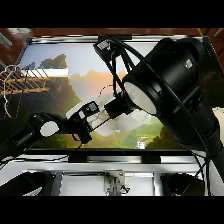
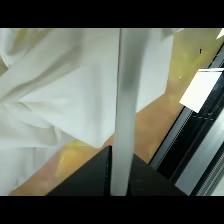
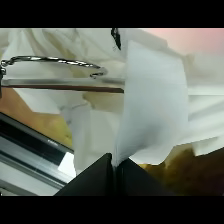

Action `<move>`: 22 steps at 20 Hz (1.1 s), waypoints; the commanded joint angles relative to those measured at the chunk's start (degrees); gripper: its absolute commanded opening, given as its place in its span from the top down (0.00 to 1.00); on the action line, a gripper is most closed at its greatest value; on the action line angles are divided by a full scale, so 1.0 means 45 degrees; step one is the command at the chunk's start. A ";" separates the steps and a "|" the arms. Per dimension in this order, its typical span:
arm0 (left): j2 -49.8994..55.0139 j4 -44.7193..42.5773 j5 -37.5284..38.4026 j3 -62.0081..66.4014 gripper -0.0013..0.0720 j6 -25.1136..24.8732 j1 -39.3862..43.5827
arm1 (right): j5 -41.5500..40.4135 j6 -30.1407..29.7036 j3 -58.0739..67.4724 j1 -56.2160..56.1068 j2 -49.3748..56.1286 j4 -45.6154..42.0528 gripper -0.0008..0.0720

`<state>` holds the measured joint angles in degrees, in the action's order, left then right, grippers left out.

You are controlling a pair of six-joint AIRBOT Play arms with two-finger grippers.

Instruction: Fold the shirts.

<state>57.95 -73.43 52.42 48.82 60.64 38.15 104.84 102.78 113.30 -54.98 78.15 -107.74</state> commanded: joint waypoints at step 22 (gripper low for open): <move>-0.0097 -0.0505 0.0500 0.0233 0.91 -0.1345 -0.0010 | -0.0899 -1.7966 0.0005 1.1079 0.1175 0.6120 0.30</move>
<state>57.54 -74.91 54.46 49.84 55.75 38.13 99.59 37.87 113.32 -7.27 79.13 -90.72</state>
